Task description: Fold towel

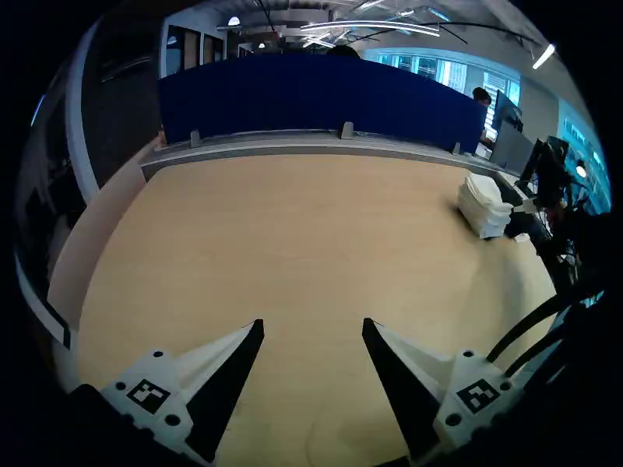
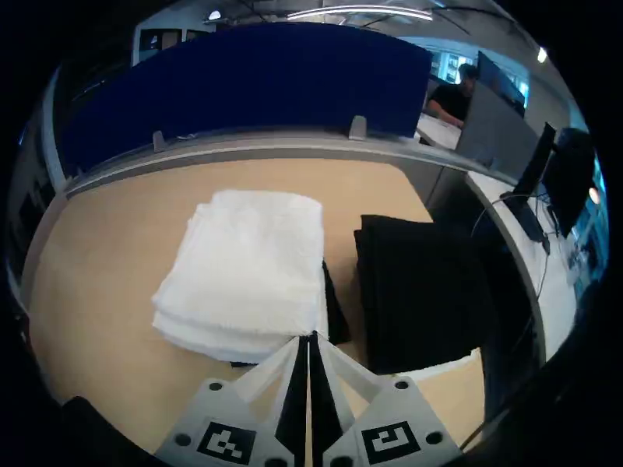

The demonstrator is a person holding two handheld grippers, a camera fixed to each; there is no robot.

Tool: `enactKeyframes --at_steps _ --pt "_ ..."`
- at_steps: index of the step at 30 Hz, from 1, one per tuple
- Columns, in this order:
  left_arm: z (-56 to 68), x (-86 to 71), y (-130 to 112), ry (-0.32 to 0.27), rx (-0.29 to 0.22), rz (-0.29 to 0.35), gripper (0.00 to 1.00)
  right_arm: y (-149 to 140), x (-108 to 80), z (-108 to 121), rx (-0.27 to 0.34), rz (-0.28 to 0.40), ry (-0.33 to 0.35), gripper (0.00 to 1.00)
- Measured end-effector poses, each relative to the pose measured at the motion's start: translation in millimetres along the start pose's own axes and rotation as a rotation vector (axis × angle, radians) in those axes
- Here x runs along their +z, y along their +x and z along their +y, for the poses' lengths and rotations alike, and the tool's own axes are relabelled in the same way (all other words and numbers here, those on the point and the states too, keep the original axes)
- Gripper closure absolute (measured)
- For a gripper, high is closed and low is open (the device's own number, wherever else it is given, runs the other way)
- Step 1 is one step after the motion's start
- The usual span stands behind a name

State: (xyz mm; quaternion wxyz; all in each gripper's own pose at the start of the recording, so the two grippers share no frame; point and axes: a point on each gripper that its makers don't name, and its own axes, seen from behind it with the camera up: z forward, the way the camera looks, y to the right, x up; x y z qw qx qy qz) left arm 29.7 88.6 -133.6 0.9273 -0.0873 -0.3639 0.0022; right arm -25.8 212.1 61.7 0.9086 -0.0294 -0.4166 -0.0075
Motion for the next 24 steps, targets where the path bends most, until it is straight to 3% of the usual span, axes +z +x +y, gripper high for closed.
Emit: enactKeyframes --at_steps 11,18,20,24 --pt "-1.1 -3.4 -1.4 0.008 0.002 0.000 0.06 -22.3 12.0 2.6 0.056 -0.047 -0.020 0.96" --pt "0.1 -2.7 -0.9 0.006 0.004 -0.001 0.06 -25.1 9.7 3.3 0.047 -0.036 -0.030 0.93" --pt "0.4 -2.7 0.1 0.005 0.008 0.000 0.06 -24.9 9.1 3.7 0.042 -0.033 -0.034 0.90" --pt "1.2 -3.1 2.4 0.002 0.012 0.002 0.06 -22.6 6.5 4.0 0.035 -0.017 -0.040 0.68"
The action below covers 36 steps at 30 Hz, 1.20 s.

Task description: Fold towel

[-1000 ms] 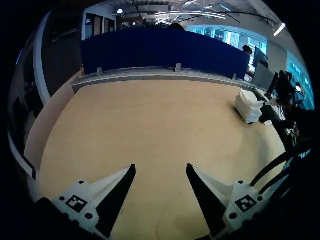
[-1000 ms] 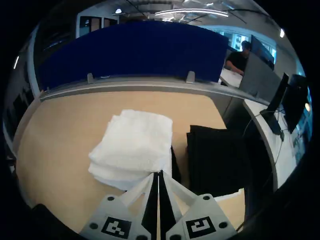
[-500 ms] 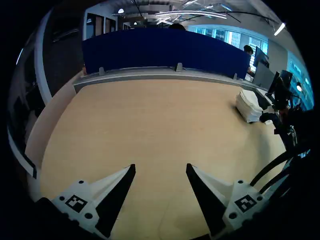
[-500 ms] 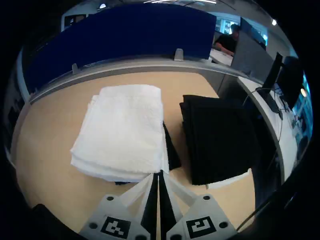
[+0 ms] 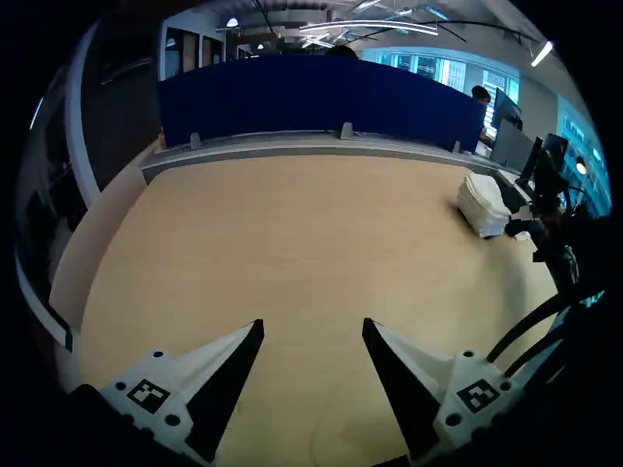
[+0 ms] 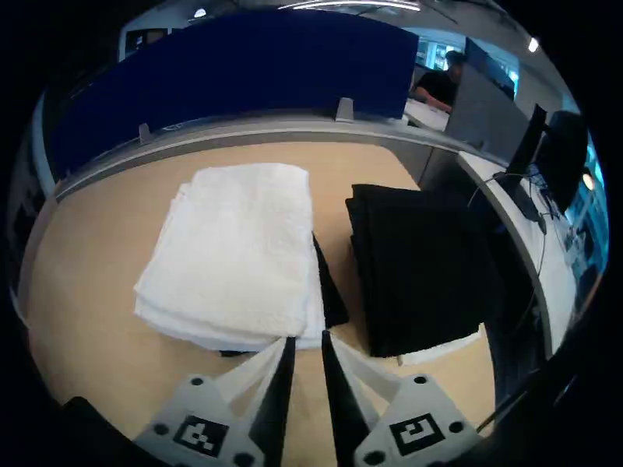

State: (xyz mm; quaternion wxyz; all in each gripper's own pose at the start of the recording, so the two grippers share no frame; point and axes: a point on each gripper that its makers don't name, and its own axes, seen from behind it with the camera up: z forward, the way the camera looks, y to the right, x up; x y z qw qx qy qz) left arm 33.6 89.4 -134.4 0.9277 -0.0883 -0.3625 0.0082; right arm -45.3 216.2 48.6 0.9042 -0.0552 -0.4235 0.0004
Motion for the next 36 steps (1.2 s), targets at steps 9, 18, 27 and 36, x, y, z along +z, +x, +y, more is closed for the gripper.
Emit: enactKeyframes --at_steps 9,18,27,36 --pt "2.3 2.2 2.5 -0.014 0.007 0.001 0.06 1.4 -13.6 8.3 0.017 0.053 -0.004 0.30" --pt "7.0 4.2 7.9 -0.030 0.017 0.006 0.06 -0.1 -23.9 12.8 0.027 0.072 -0.006 0.09" --pt "8.1 1.7 9.5 -0.030 0.017 0.011 0.06 29.1 -26.7 -23.9 0.012 0.135 0.084 0.00" --pt "1.0 -4.5 5.2 -0.014 0.002 0.015 0.06 48.5 -19.1 -60.8 -0.041 0.145 0.139 0.00"
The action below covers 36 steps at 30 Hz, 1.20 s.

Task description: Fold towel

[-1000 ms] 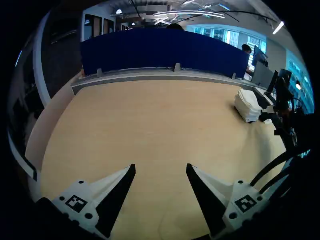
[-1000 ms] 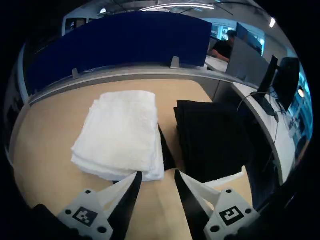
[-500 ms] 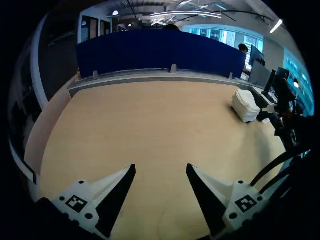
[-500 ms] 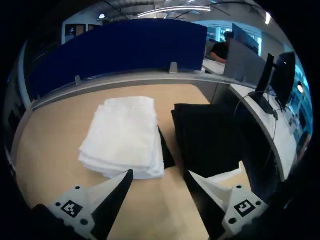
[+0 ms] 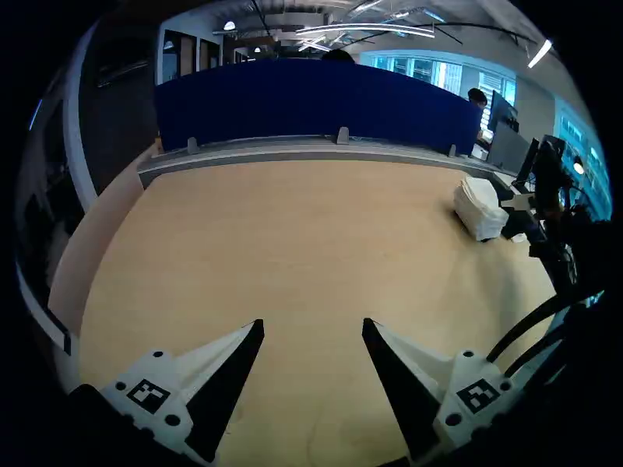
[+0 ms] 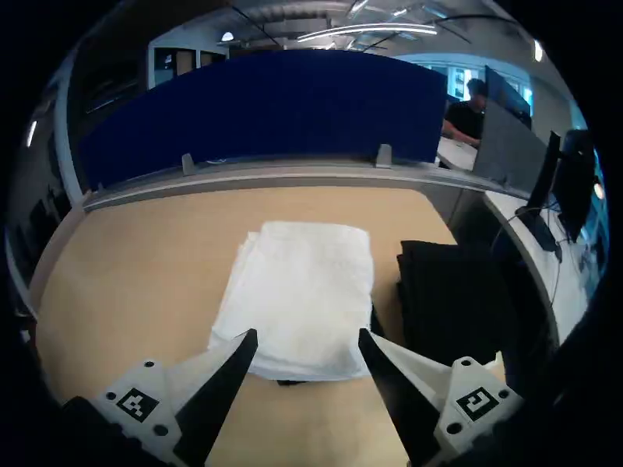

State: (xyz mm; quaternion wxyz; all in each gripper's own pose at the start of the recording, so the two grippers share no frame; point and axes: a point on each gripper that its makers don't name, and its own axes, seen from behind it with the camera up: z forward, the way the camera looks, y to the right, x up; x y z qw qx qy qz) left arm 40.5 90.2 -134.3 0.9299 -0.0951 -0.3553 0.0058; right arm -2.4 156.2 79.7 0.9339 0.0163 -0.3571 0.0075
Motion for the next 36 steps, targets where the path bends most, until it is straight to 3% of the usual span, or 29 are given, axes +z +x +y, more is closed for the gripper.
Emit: enactKeyframes --at_steps 9,21,36 --pt "-8.9 -3.0 -4.4 0.021 -0.008 -0.004 0.06 -5.9 14.8 -16.5 -0.025 -0.030 0.032 0.00" --pt "-12.1 -1.0 -7.2 0.030 -0.010 -0.013 0.06 -34.5 28.1 -17.5 -0.061 -0.087 0.032 0.00" --pt "-9.6 7.4 -1.7 0.031 -0.013 -0.014 0.06 20.7 30.9 -8.6 -0.055 -0.013 0.029 0.00"
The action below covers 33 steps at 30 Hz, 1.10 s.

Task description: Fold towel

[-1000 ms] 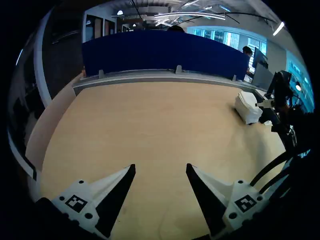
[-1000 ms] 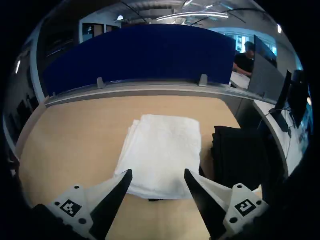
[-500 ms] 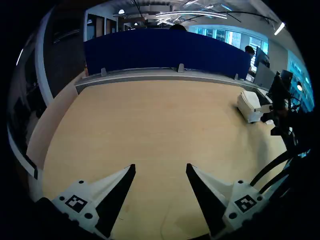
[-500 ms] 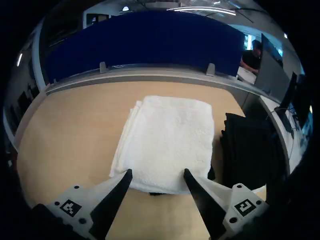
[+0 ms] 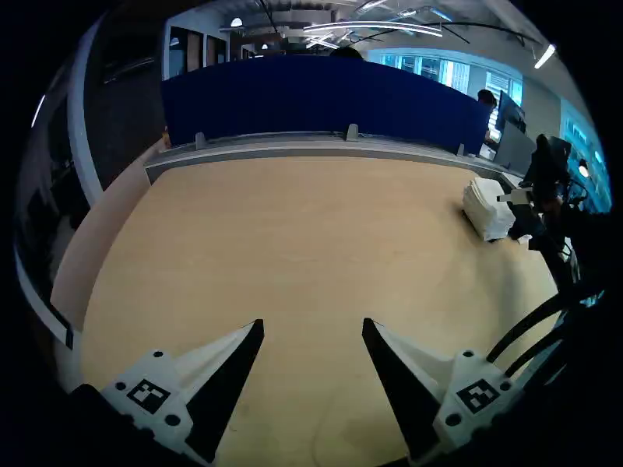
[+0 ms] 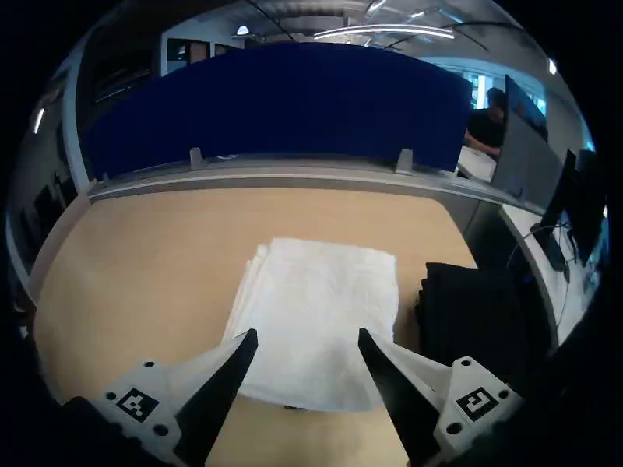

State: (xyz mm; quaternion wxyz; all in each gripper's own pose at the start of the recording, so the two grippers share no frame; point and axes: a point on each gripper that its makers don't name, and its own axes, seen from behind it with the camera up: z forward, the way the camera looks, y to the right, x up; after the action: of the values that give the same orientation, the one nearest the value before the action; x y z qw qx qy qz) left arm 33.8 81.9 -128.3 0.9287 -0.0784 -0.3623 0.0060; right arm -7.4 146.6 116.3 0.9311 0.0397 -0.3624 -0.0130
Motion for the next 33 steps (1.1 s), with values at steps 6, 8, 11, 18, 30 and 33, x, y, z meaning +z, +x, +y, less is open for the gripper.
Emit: enactKeyframes --at_steps 6,8,11,18,30,33 --pt "-1.9 -0.1 -1.8 0.008 -0.008 -0.006 0.06 18.6 11.4 3.8 -0.021 0.005 -0.001 0.00" --pt "-3.4 0.0 -2.3 0.012 -0.009 -0.008 0.06 23.9 15.7 4.4 -0.029 0.005 -0.001 0.00" --pt "-6.4 0.9 -3.2 0.019 -0.013 -0.011 0.06 30.9 22.1 5.4 -0.040 0.006 -0.001 0.00" --pt "-12.1 1.6 -3.5 0.033 -0.024 -0.014 0.06 40.7 37.5 8.4 -0.050 0.002 -0.002 0.00" --pt "-17.7 0.1 -10.4 0.053 -0.032 -0.031 0.06 31.1 61.2 11.1 -0.067 -0.047 -0.003 0.00" --pt "-19.9 -1.7 -11.5 0.058 -0.033 -0.031 0.06 29.4 64.4 12.2 -0.067 -0.053 -0.003 0.00"
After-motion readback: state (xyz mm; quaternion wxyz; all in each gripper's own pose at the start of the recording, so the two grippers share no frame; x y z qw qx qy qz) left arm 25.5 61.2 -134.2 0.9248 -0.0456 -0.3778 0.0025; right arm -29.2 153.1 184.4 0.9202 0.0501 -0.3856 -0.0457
